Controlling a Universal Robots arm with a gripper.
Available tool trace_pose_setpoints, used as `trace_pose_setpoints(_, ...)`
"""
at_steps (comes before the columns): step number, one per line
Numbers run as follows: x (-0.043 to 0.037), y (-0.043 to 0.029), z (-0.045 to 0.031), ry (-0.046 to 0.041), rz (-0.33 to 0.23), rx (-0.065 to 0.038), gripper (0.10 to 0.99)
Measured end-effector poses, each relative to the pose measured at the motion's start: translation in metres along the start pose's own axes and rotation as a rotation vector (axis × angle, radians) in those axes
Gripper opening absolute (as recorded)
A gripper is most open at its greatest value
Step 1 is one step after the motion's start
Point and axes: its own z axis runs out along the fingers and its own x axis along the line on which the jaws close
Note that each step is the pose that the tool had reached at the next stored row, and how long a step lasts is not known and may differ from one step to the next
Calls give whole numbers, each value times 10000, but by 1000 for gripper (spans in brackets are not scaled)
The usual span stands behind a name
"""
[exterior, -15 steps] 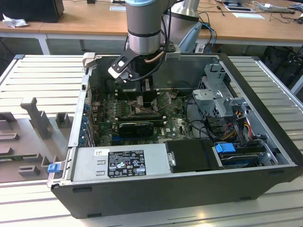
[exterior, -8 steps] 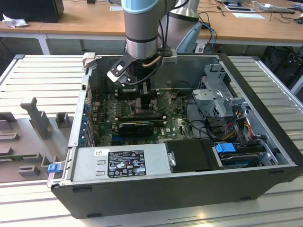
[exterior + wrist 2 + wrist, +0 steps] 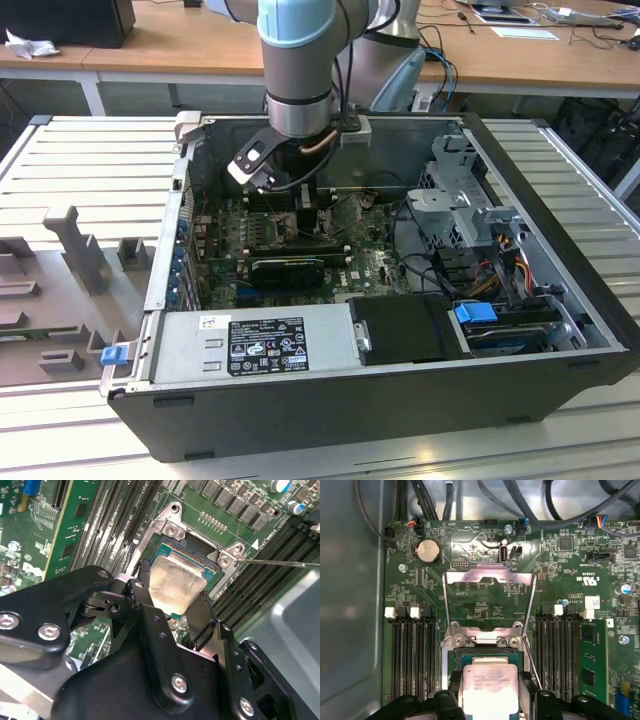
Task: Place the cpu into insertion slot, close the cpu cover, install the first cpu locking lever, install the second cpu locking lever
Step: 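Place the cpu into insertion slot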
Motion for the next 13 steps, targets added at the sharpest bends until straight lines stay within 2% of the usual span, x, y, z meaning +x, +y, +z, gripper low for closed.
trace_pose_setpoints(8, 0, -3, 46, -5, 62, -1, 533)
trace_pose_setpoints(13, 0, -4, 48, -5, 62, 0, 533)
